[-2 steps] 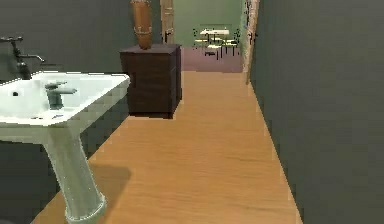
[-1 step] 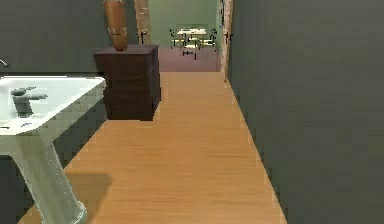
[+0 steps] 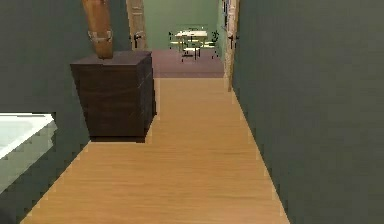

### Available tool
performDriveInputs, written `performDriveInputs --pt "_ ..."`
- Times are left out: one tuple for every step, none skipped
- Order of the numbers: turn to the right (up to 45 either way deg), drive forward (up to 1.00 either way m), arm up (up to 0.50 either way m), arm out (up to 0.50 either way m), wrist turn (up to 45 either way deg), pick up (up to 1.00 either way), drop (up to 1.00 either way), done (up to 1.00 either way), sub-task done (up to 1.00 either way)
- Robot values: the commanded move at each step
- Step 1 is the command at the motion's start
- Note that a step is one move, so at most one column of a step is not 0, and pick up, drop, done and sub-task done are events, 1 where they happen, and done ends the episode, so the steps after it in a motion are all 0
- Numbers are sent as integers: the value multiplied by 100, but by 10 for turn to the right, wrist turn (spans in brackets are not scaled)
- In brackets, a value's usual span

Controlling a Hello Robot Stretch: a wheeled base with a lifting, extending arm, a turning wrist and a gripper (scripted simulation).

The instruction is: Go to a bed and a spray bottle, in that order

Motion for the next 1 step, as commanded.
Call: performDriveInputs --pt "-30 0 0 0 0 0 0 0 0"
